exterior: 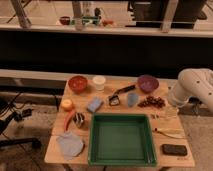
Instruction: Place fork in purple bowl
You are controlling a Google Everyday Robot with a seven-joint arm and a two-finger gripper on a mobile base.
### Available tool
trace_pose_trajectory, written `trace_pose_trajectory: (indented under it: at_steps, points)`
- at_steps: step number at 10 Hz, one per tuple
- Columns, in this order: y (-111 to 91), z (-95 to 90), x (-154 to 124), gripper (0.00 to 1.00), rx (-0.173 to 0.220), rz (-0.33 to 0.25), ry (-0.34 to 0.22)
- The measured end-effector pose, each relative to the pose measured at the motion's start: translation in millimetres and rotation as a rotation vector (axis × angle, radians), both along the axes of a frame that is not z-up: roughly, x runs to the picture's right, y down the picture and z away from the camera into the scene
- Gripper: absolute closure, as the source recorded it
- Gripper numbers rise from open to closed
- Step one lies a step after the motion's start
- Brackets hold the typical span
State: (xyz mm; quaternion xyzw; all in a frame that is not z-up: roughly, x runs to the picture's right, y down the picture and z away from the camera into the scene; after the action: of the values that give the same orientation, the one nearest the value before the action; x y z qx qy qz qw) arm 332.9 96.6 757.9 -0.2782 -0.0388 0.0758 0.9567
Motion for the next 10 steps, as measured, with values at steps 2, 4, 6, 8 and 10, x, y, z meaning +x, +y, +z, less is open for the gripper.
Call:
trace_pose_trajectory:
  at_steps: [2, 4, 6, 8, 10]
  points:
    - [0.4, 0.1, 0.2, 0.20, -0.001, 0.000, 0.000]
    - [3.6, 4.6, 2.8, 0.20, -0.003, 0.006, 0.001]
    - [8.8, 14.0, 7.4, 0.20, 0.005, 0.015, 0.004]
    - [9.2, 15.4, 13.0, 0.20, 0.018, 0.024, 0.013]
    - [11.2, 18.4, 15.6, 0.20, 0.022, 0.025, 0.018]
